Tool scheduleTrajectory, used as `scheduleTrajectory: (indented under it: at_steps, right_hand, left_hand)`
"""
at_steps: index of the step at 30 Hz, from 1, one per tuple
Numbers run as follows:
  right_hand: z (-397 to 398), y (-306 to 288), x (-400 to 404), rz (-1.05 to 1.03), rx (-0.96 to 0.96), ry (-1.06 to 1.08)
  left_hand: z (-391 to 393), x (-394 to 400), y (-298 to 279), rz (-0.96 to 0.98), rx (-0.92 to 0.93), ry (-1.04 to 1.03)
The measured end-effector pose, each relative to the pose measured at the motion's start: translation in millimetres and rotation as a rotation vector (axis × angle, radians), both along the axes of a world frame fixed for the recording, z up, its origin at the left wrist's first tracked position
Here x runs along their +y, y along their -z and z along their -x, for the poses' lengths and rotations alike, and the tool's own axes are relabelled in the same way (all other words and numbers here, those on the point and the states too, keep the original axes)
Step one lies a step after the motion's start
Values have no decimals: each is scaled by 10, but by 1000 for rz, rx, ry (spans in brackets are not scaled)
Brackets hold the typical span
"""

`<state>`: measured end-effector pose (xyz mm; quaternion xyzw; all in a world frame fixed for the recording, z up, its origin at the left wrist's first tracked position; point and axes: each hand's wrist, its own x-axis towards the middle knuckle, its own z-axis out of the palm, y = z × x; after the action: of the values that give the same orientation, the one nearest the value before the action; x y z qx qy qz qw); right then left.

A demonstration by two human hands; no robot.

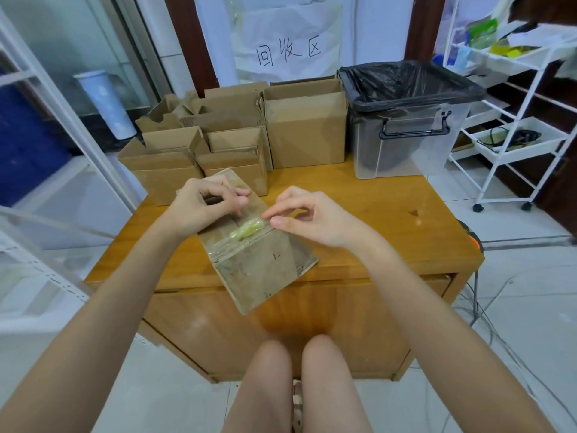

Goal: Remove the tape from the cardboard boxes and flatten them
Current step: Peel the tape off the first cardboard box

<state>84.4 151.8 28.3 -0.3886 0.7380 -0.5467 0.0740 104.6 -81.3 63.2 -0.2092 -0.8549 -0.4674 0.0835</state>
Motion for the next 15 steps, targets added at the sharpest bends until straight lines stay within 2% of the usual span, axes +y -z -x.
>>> scheduleTrajectory:
  at_steps: [3,5,7,8,11,15]
  right_hand:
    - [47,-125,27,-74,2,1]
    - [84,-184,24,-125,7,-23]
    - [124,-244,13,-187,34,-51]
    - [144,-273,9,-223,58,-63]
    - [188,-353,6,-302,114,-80]
    - [216,-332,31,-267,121,-73]
  left_hand:
    - [-124,82,-168,133,-97,-7]
    - [-235,172,-279,366,-114,-36]
    - [-315,260,-273,643,-16,-82]
    - [-347,294,-241,713,48,-92]
    - [-405,307,-142,713,108,-142]
    - [-390,339,-75,771,120,-177]
